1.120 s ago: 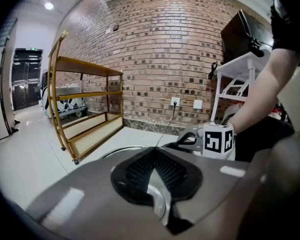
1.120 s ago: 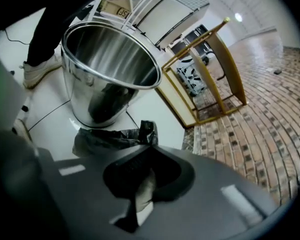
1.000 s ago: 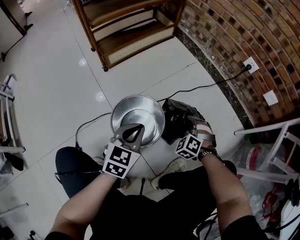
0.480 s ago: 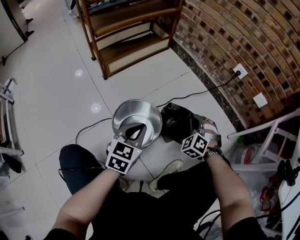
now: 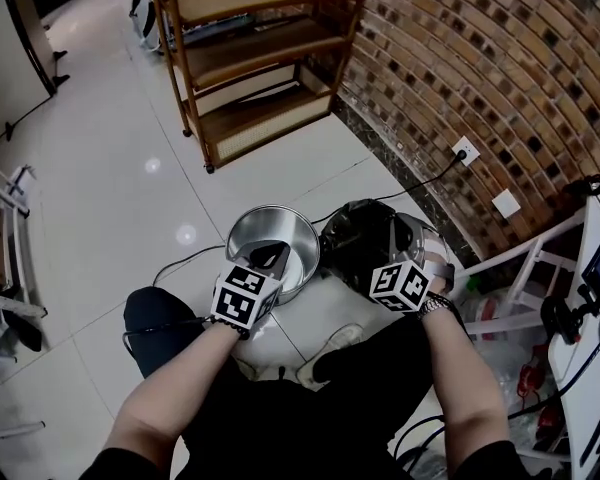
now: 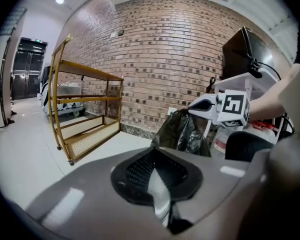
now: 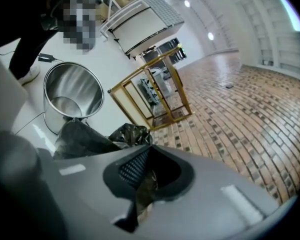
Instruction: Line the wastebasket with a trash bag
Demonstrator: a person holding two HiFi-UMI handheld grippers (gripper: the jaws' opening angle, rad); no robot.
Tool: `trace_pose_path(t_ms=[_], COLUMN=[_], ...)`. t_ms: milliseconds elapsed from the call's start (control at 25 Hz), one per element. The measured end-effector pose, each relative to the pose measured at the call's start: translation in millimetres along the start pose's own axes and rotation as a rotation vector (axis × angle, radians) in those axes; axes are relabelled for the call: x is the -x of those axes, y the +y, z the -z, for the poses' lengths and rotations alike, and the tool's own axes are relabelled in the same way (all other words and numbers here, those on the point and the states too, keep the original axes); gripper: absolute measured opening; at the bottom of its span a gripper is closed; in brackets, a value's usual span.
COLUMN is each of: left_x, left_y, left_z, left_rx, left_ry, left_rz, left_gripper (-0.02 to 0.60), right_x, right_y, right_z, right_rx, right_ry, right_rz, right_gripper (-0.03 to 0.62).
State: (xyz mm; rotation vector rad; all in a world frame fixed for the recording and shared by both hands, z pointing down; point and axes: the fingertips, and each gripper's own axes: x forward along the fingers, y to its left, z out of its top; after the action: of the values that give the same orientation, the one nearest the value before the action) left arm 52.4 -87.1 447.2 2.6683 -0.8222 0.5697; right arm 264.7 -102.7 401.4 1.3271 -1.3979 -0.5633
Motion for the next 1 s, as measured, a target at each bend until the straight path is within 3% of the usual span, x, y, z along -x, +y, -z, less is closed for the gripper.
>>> trace_pose_path(t_ms=[280,560,800,1000], left_x=[-3.5,-7.2,-4.0,0.5], left_y=[21.2,37.7,48.5,64.6], left_z=[-4.6,-20.5,-29.3,-31.3], left_rx=[0.048,0.128,0.300,0.580], left_ry=[0.060,0.056,0.030,-0.037], left_rz=[-0.009,-0.008,0.012,0.079], left_gripper=[0.007,0.083,0.154,0.191], right_x=[29.3,66.7,93.5,108.4], right_y=[-49.1,-98.1,-124.1,-127.5], right_z=[-35.7,-82.5,-120.4,-154.8], right_rx=[0.001,0.002,-0.032,-0.024], right_ry=[-0.095,-0.226,-0.332,-0.422], right_rz=[0.104,0.198,0.233,0.226], right_gripper=[0.003,0.003,0.003,0.002])
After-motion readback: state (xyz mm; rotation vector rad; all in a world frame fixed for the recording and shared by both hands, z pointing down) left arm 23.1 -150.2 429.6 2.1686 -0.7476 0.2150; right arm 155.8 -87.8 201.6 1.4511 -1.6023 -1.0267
